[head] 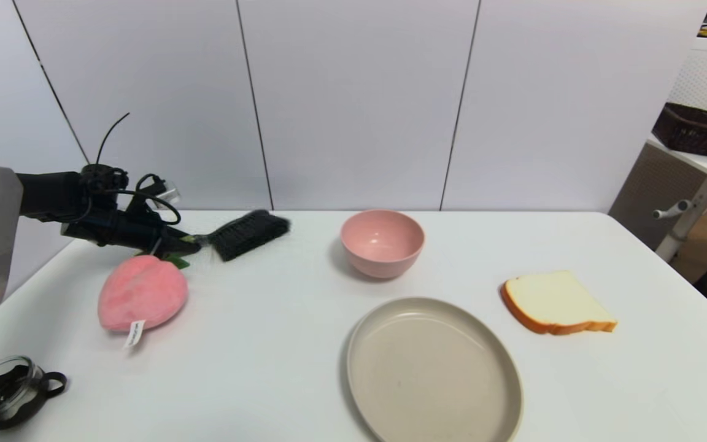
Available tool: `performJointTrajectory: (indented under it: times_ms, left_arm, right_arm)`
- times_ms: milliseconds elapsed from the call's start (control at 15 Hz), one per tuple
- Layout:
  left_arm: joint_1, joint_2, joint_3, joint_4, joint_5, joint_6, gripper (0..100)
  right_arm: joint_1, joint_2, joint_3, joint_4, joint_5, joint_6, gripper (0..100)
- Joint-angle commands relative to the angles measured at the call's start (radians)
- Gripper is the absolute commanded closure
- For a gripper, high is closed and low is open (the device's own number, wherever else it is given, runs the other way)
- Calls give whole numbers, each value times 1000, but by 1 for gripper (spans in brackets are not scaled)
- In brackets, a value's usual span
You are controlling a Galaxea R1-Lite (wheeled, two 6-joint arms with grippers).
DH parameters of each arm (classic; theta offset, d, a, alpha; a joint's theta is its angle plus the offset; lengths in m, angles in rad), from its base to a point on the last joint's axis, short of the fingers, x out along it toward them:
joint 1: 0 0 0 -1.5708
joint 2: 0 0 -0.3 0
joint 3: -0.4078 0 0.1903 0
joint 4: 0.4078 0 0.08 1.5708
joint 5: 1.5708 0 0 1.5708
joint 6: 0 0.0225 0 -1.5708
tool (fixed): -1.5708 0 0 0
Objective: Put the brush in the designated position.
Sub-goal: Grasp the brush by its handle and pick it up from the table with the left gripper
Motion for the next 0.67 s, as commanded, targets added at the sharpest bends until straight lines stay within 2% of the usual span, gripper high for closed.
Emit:
performJointTrajectory:
  times_ms: [67, 200, 667]
  left_arm:
    - [0, -20, -1, 2, -8, 1, 100]
    - [0, -41, -3, -9, -22, 1, 100]
    - [-6, -155, -3, -54, -157, -14, 100]
  right_arm:
    - [0, 1, 2, 0, 0, 0, 0]
    - [0, 1, 2, 0, 0, 0, 0]
    - [0, 1, 2, 0, 0, 0, 0]
